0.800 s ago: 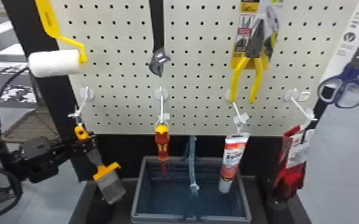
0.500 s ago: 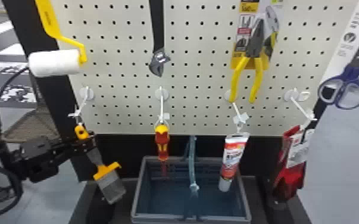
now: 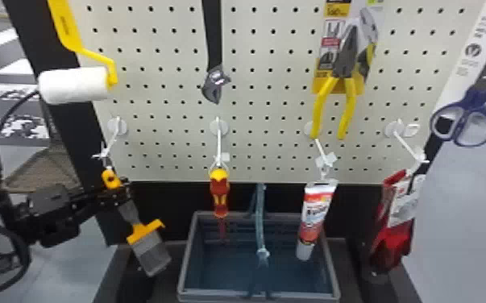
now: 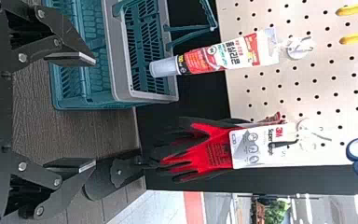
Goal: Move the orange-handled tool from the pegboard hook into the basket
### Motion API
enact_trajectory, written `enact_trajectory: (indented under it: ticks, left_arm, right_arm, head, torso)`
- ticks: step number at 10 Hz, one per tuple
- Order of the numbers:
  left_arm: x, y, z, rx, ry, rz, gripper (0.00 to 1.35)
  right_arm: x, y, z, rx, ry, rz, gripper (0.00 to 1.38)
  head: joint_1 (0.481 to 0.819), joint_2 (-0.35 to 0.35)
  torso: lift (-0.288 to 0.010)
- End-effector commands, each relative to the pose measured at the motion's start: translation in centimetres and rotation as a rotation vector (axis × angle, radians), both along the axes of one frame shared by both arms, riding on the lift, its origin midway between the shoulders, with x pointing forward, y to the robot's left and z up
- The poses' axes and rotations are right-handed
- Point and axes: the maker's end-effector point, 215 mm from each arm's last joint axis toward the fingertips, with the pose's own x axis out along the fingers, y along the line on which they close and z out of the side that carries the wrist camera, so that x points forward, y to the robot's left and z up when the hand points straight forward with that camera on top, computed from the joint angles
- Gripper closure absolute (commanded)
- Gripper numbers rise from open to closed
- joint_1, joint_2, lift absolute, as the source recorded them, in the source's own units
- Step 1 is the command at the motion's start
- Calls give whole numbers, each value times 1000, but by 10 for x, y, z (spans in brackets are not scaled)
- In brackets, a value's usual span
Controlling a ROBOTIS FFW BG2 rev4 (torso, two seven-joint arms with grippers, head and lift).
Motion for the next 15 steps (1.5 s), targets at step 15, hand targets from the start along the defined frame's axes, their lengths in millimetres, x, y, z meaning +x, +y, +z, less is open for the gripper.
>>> enact_trajectory:
  ticks: [15]
  left_arm:
    - [-34,-36,14,-404,-100,220,1176]
  right_arm:
    - [-2,1,-7,-4,20,4,495]
  head:
    - [549,0]
  torso:
    - [-100]
